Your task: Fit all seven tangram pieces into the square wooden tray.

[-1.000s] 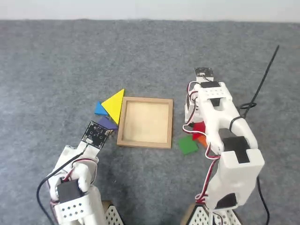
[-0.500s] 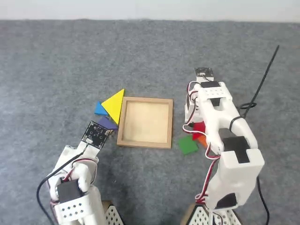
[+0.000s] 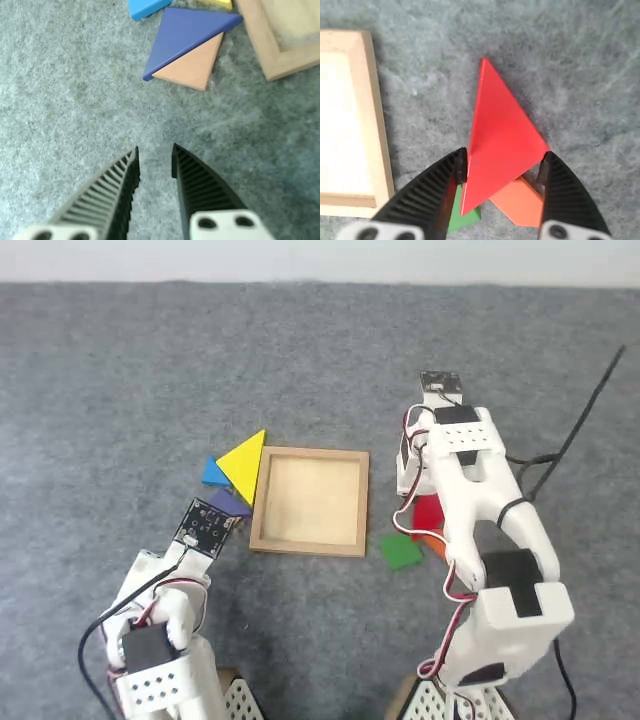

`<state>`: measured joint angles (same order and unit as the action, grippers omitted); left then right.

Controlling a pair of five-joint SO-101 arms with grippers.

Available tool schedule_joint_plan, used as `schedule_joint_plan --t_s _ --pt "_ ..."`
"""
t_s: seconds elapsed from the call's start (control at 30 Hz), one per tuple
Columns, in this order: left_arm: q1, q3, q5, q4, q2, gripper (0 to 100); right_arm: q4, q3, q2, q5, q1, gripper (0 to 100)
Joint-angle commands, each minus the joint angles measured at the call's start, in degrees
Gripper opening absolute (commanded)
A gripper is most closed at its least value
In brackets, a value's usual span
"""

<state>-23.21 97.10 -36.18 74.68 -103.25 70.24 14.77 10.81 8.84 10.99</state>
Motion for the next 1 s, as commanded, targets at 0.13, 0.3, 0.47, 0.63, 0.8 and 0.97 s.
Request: schedule_joint_plan --t_s 0.13,0.3,0.47,0.63,0.8,0.97 --pt "-0.4 -0.9 -0.4 0.5 -1.1 11 -1.5 -0.7 3.0 1.6 0.7 29.8" --pt "-0.4 -0.9 -0.4 0.5 -1.1 11 -1.6 -3.0 8.2 1.5 1.7 36.7" --pt "-0.4 -0.9 -0.4 0.5 -1.1 11 -1.4 -5.1 10.8 1.5 1.5 28.4" --pt "-0.4 -0.9 -0.4 0.5 -1.1 11 -1.4 -6.8 11.5 -3.0 1.5 17.7" --pt "-0.4 -0.9 -0.4 0.5 -1.1 11 -1.3 -6.7 11.5 -3.3 1.5 15.1" --pt "-0.4 -0.9 -0.4 0.5 -1.1 11 -1.3 -7.2 11.2 -9.1 0.2 21.4"
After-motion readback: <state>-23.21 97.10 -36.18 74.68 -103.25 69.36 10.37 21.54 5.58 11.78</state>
